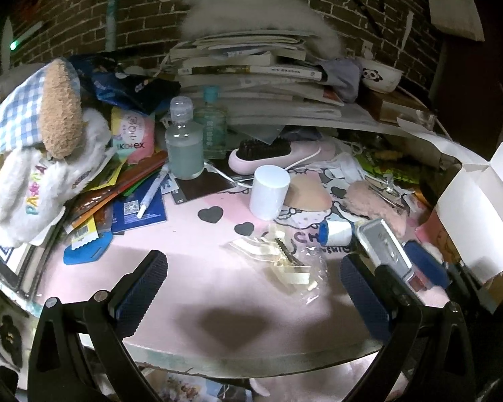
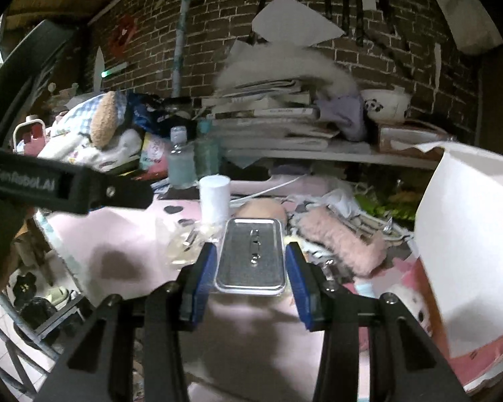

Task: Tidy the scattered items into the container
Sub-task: 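Carry the silver tin into the white box and open the right gripper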

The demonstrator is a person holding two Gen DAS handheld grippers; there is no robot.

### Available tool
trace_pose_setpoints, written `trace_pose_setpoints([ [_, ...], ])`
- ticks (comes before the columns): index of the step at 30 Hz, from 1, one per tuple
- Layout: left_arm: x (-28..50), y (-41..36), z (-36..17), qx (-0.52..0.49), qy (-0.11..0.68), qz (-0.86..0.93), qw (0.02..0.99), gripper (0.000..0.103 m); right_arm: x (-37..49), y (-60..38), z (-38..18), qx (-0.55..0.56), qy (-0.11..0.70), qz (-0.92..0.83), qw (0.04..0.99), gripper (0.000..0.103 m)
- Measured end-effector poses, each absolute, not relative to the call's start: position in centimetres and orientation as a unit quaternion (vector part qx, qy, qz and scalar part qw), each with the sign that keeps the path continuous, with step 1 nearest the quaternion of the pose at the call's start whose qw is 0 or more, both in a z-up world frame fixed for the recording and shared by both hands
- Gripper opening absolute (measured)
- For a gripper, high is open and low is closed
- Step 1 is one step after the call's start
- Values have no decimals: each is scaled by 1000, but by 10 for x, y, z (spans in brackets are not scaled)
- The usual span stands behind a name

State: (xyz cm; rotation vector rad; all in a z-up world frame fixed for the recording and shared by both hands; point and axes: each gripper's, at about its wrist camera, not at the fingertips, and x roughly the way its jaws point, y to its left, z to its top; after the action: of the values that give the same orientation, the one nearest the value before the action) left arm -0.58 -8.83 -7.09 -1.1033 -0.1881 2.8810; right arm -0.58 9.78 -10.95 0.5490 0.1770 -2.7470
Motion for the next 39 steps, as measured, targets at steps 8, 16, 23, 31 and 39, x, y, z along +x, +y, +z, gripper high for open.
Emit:
trace_pose_setpoints([
  [8, -7, -73, -60, -351, -52, 934, 50, 103, -2, 107, -77, 144, 95, -974, 147, 40],
  [16, -16, -47, -42, -332, -43, 937, 97, 103, 1, 153, -10, 158, 98, -971, 152, 40],
  [23, -25, -25, -32, -324, -40, 936, 131, 103, -16, 231, 32, 236, 87, -960, 123, 40],
  [31, -24, -13, -28, -324, -46, 932, 156, 103, -51, 288, 29, 362, 77, -923, 104, 40],
  [39, -18, -10, -27, -324, -42, 930, 165, 103, -93, 297, -9, 479, 94, -867, 101, 40],
])
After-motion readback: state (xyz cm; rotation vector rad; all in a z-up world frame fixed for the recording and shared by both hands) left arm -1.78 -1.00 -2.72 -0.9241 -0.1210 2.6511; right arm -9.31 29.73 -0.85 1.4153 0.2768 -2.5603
